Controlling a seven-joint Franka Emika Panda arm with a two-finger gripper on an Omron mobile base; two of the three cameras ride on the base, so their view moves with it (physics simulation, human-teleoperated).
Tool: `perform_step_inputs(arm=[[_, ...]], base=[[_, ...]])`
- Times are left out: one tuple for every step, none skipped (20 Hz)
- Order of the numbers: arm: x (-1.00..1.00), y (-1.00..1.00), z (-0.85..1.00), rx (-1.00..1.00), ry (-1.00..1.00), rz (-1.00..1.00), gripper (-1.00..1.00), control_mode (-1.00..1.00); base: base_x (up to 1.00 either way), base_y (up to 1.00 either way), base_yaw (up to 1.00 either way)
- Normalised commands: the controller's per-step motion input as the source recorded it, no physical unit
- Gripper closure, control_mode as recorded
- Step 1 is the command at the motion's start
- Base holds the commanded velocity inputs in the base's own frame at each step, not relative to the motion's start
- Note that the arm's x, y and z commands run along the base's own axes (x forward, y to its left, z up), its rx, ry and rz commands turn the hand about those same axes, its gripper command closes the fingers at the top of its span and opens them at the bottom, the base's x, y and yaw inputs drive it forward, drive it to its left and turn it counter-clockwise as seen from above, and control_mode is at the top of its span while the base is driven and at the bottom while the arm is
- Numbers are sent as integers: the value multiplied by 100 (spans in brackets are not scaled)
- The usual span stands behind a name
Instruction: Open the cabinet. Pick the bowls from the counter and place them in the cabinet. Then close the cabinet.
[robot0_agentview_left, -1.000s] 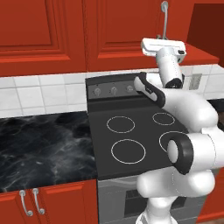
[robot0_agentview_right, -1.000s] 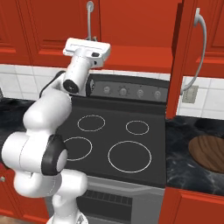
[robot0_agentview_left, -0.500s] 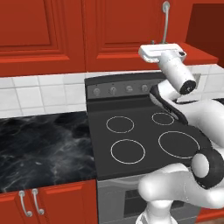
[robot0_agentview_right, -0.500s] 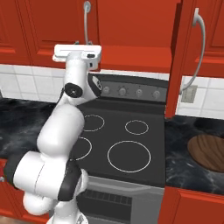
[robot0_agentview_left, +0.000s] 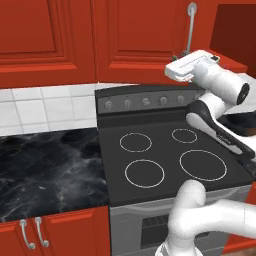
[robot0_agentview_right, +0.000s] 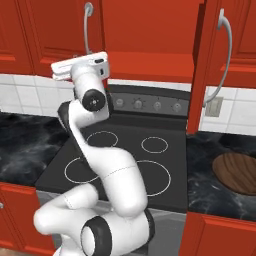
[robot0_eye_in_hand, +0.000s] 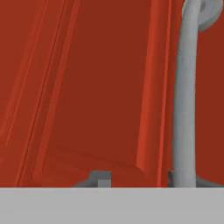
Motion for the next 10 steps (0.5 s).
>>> perform_step_inputs(arm=[[-100, 100, 34, -32, 21, 28, 100, -100], [-100, 100, 34, -32, 22, 23, 100, -100], [-93, 100, 34, -32, 22, 21, 100, -100], [-80, 100, 32, -33, 23, 15, 100, -100], [-81, 100, 34, -33, 24, 12, 100, -100], [-86, 100, 26, -34, 21, 8, 100, -100], [-100, 100, 22, -35, 15, 1, 100, -100], [-100, 100, 16, -31, 7, 0, 100, -100], [-100, 100, 13, -29, 1, 0, 100, -100], [-100, 100, 4, -25, 0, 0, 100, -100]], base=[[0, 0, 0], [0, 0, 0], [0, 0, 0], [0, 0, 0], [0, 0, 0], [0, 0, 0], [0, 0, 0], [0, 0, 0], [0, 0, 0], [0, 0, 0]])
